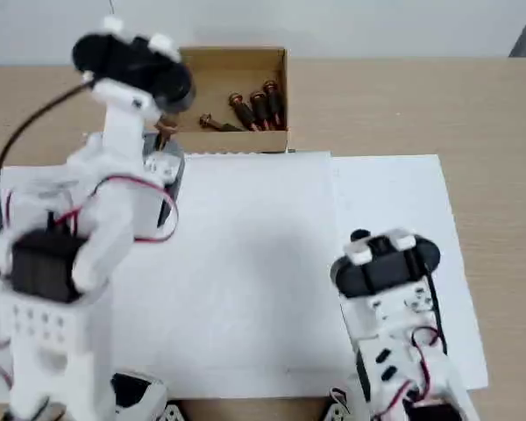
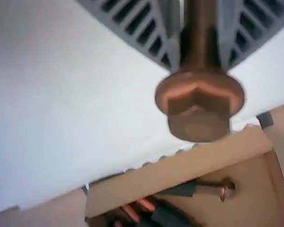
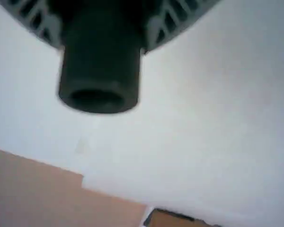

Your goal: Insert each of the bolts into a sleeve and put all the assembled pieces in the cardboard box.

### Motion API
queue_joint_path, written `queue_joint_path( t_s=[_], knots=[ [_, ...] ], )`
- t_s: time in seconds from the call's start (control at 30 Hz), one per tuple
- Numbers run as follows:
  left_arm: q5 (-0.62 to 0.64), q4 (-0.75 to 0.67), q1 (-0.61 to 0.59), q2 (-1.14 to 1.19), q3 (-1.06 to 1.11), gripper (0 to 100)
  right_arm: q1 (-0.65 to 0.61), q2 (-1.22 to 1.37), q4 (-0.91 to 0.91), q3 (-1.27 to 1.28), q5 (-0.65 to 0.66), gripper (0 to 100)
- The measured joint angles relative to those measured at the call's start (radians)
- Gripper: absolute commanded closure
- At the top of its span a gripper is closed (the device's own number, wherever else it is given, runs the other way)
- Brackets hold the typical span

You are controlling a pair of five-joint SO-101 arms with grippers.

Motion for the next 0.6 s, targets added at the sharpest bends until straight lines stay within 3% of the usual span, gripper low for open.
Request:
queue_joint_path(
  t_s=[0.33,0.6],
  knots=[
    [0.149,-0.434,0.0,-0.512,0.712,99,-0.003,0.002,-0.16,0.153,-0.089,99.5],
    [0.273,-0.56,0.003,-0.781,1.036,99,-0.023,0.002,-0.288,0.281,-0.089,99.5]
  ],
)
